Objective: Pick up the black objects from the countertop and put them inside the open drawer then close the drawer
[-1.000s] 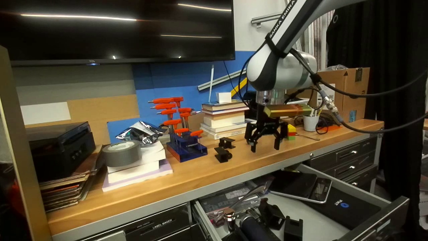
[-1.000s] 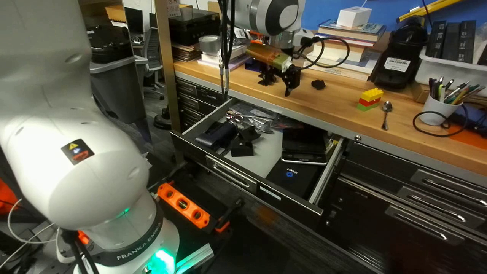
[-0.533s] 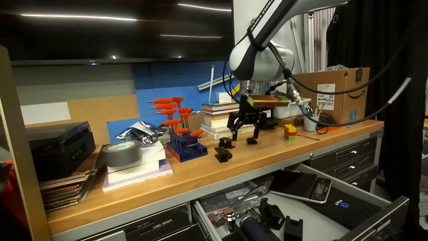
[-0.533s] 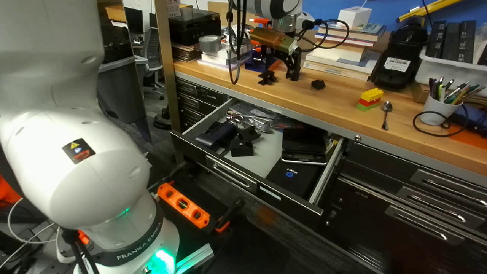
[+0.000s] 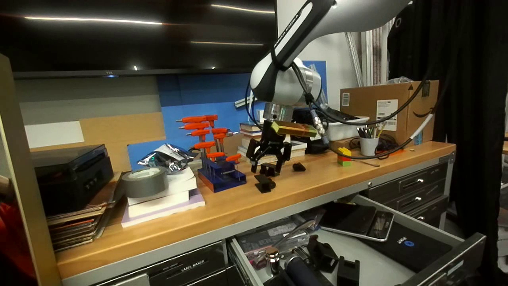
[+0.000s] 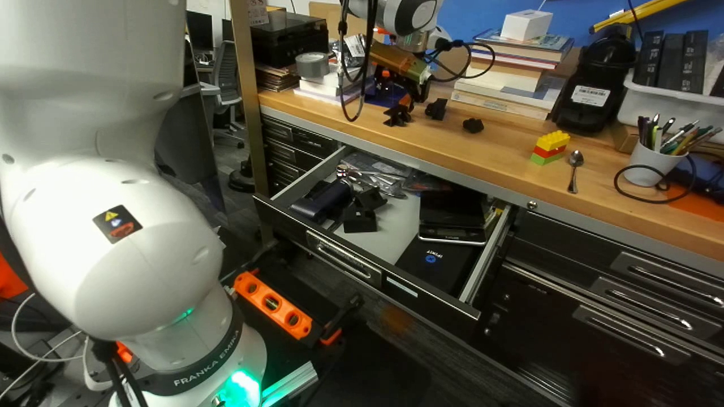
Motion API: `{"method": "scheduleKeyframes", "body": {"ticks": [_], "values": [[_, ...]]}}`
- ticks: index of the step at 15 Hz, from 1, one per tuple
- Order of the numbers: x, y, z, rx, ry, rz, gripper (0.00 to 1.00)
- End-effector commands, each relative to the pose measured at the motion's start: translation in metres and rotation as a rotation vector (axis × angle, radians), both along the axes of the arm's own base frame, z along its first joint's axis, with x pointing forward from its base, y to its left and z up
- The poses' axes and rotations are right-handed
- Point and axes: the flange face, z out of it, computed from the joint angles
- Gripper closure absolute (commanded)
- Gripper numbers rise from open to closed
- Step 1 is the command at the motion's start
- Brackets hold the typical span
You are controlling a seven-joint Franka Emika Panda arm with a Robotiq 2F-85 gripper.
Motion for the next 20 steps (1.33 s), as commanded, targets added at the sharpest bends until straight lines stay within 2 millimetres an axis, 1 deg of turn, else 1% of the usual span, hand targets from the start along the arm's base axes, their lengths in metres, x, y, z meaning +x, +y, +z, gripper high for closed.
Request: {"method": "scheduleKeyframes", "body": {"ticks": [1,5,11,12,13,18,20], "values": [[0.019,0.016,-0.007,0.042,0.018,0.036,0.00],[0.020,0.025,-0.029,0.019,0.055,0.041,0.00],[0.023,0.024,-0.048,0.025,0.088,0.047,0.00],[0.022,0.023,-0.047,0.022,0.091,0.049,0.25],[0.022,0.023,-0.047,0.018,0.095,0.051,0.27],[0.017,0.012,-0.045,0.004,0.118,0.025,0.66],[0.014,0.007,-0.044,-0.009,0.129,0.007,0.79]]}}
